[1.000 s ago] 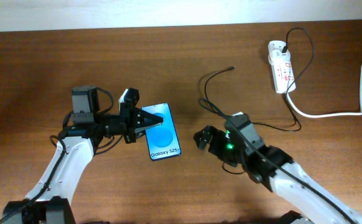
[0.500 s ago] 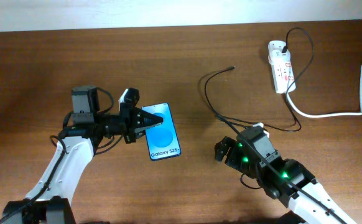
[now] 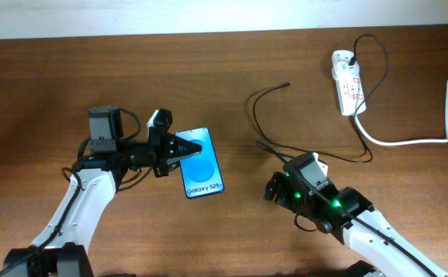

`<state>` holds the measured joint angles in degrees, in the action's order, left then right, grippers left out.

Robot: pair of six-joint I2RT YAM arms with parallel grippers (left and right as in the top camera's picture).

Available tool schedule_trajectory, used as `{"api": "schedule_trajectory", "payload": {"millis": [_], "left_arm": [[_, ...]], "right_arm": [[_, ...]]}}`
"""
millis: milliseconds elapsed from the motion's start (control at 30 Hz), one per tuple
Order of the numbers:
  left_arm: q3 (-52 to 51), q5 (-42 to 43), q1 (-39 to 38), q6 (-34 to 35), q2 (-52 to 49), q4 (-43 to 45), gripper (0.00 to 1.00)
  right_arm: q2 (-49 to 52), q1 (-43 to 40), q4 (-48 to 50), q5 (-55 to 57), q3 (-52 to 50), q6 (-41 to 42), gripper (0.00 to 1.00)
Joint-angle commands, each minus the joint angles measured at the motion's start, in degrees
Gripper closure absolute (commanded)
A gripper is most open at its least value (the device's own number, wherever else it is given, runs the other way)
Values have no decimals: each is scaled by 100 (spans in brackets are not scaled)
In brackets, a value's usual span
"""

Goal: Plug charger to phone and switch on socket

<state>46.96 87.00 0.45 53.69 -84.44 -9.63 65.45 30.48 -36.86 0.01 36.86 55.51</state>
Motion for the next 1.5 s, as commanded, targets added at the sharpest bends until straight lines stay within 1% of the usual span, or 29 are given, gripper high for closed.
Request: {"api": "schedule_trajectory", "payload": {"millis": [0, 767, 933, 1467], "left_arm": [[87, 177, 20, -90, -15, 15, 100], [85, 168, 20, -90, -15, 15, 100], [85, -46, 20, -90, -15, 13, 100], [85, -22, 20, -90, -15, -7, 100]], "right_arm": [[61, 15, 0, 68, -22, -20, 2], [61, 15, 0, 68, -22, -22, 2], [61, 17, 0, 70, -22, -22, 2], [61, 15, 0, 70, -22, -20, 2]]}}
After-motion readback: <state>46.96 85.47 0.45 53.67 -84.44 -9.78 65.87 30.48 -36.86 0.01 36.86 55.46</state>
